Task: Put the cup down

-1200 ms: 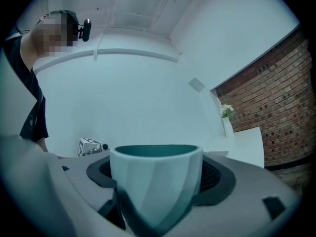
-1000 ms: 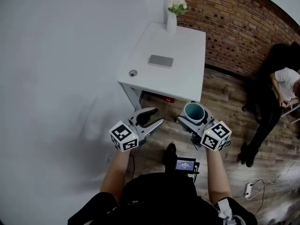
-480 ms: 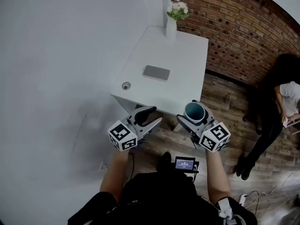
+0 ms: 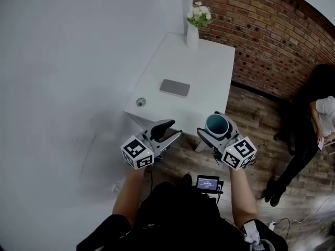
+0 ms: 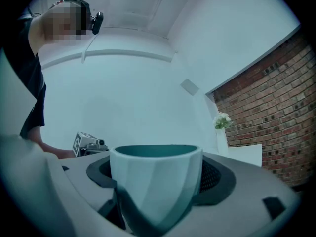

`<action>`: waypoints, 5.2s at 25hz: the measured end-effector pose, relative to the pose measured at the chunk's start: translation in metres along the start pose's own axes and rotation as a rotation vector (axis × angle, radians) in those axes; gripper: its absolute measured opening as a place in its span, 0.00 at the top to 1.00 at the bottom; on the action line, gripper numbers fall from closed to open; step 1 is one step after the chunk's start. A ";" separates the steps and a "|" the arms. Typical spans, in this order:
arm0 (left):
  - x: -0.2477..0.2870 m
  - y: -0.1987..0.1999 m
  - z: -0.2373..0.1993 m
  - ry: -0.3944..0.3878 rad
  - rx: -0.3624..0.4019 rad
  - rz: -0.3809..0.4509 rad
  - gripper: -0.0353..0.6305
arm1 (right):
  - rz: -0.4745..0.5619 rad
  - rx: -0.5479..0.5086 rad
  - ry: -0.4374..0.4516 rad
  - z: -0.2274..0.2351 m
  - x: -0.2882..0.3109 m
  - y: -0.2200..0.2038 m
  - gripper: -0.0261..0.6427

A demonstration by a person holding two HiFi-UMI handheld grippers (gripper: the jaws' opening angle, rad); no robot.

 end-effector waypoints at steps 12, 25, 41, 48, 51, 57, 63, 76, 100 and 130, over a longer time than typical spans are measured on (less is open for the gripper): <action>0.005 0.010 -0.011 -0.033 -0.011 0.009 0.66 | -0.005 -0.001 -0.019 -0.001 0.016 0.005 0.35; -0.008 0.015 -0.022 -0.055 -0.012 0.007 0.66 | -0.027 -0.023 0.006 -0.020 0.038 -0.004 0.35; -0.011 0.016 -0.031 -0.033 -0.005 0.002 0.66 | -0.081 -0.031 0.040 -0.007 0.051 -0.018 0.35; -0.004 0.012 -0.056 -0.005 0.007 0.006 0.66 | -0.132 -0.071 0.070 0.028 0.083 -0.033 0.35; -0.003 0.011 -0.065 0.017 0.015 0.005 0.67 | -0.144 -0.070 0.082 0.044 0.100 -0.042 0.35; -0.002 0.001 -0.088 0.067 0.003 0.006 0.69 | -0.156 -0.051 0.082 0.076 0.138 -0.067 0.35; -0.001 -0.013 -0.107 0.104 -0.014 0.024 0.71 | -0.165 -0.032 0.087 0.104 0.172 -0.100 0.35; 0.007 -0.036 -0.153 0.163 -0.004 0.036 0.74 | -0.193 -0.007 0.101 0.161 0.240 -0.176 0.35; 0.002 -0.046 -0.174 0.198 -0.033 0.057 0.74 | -0.178 -0.092 0.152 0.188 0.277 -0.206 0.35; -0.001 -0.032 -0.162 0.166 -0.007 0.089 0.74 | -0.262 -0.212 0.117 0.181 0.258 -0.217 0.18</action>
Point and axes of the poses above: the fingertips, and each gripper's own axes: x forward along the fingers, z to its right, y out of its top, the point moved 5 cm from there along -x, backward along the fingers, and after that the axes turned 13 degrees about z, right-handed, at the moved point
